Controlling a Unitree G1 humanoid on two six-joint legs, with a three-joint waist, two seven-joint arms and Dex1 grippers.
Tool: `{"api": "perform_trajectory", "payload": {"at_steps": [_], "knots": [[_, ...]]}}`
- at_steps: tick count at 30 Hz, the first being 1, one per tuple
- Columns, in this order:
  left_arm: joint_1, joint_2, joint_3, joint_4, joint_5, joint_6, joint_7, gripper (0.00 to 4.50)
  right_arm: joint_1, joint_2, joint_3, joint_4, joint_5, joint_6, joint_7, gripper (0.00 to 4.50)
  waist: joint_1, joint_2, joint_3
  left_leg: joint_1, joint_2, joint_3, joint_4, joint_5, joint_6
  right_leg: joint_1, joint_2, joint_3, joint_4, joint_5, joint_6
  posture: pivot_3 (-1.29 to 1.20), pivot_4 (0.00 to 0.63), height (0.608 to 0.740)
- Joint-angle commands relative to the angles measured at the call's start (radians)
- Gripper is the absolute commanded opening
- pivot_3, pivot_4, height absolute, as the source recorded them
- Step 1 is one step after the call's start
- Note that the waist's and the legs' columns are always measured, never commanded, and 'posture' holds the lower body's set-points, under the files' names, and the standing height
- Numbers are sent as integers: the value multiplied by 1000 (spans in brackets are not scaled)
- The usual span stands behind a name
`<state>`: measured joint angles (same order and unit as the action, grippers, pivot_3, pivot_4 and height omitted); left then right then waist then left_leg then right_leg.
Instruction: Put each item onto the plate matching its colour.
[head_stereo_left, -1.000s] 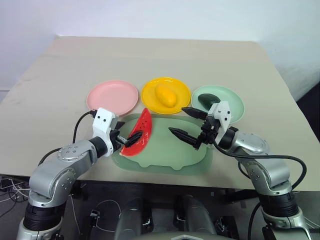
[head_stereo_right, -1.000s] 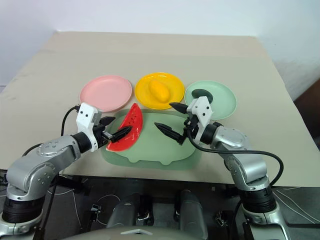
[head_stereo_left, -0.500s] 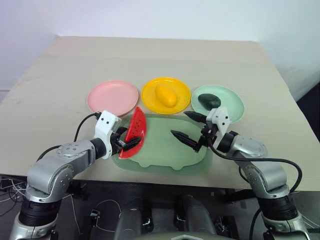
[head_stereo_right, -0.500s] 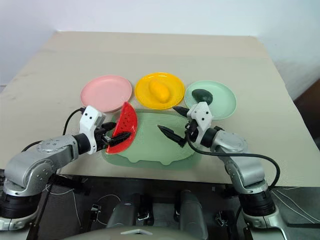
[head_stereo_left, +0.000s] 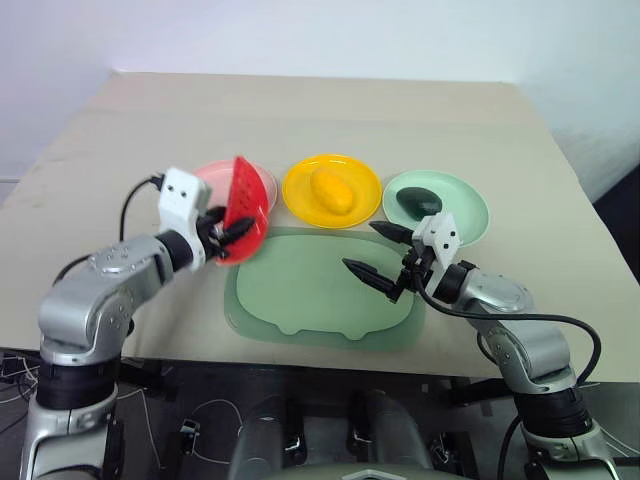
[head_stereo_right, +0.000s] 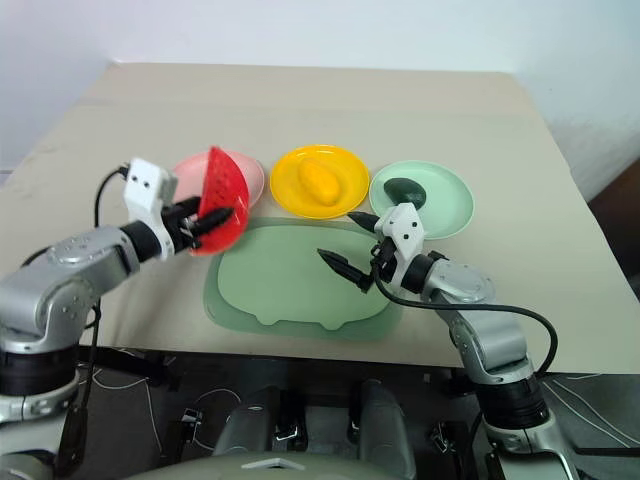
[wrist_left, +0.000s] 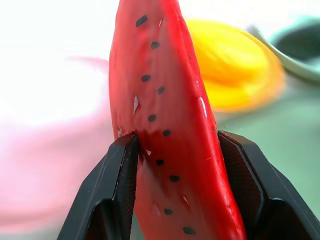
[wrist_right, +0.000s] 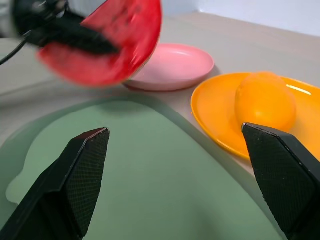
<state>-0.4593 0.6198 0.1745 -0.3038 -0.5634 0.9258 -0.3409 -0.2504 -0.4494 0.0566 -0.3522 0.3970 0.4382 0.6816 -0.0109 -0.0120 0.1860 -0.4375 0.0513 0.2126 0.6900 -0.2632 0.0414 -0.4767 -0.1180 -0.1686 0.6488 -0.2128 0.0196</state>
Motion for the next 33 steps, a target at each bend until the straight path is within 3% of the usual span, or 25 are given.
{"api": "perform_trajectory", "payload": {"at_steps": [1,5,7,13,21,22,27,33], "knots": [[-63,11,13,78,74,-68,20,2214,-19,5,-6,-47,15,7,-10,4500,0,0,0,0,0,0,0,0,0,0,0,0,0,0,0,0,150,696],[-188,-13,-32,272,155,-93,47,2214,-27,7,-3,-51,15,22,-18,4500,2,0,0,0,0,0,0,0,0,0,0,0,1,0,0,0,150,696],[-242,-18,-78,395,231,-188,37,2214,-30,7,-2,-55,15,29,-22,4500,2,0,0,0,0,0,1,0,0,0,0,-1,1,0,0,0,150,696],[-359,-84,-90,684,291,-319,-1,2214,-37,17,-2,-35,4,27,-39,4500,-2,0,0,-2,0,0,2,0,0,-1,0,-1,1,0,0,0,150,696],[-381,-109,-91,792,328,-342,-41,2214,-1,10,-10,-42,-4,7,-44,4500,-4,-1,0,-2,0,0,3,1,2,-1,0,-1,2,0,0,0,150,696],[-378,-109,-89,787,327,-342,-47,2833,3,8,-13,-44,-5,6,-45,4500,-3,-1,0,-2,0,0,3,1,1,-1,0,-1,2,0,0,0,150,696],[-369,-111,-64,744,300,-344,-80,4455,10,6,-13,-44,-10,2,-48,4500,-2,-1,0,-4,0,-1,7,-1,2,-1,0,-1,3,0,0,0,150,696],[-330,-83,-33,603,297,-387,-105,4481,17,3,-41,-35,6,-3,-45,4500,-3,-1,0,-4,0,-2,8,-1,3,-1,0,-1,4,0,0,0,150,696]]}}
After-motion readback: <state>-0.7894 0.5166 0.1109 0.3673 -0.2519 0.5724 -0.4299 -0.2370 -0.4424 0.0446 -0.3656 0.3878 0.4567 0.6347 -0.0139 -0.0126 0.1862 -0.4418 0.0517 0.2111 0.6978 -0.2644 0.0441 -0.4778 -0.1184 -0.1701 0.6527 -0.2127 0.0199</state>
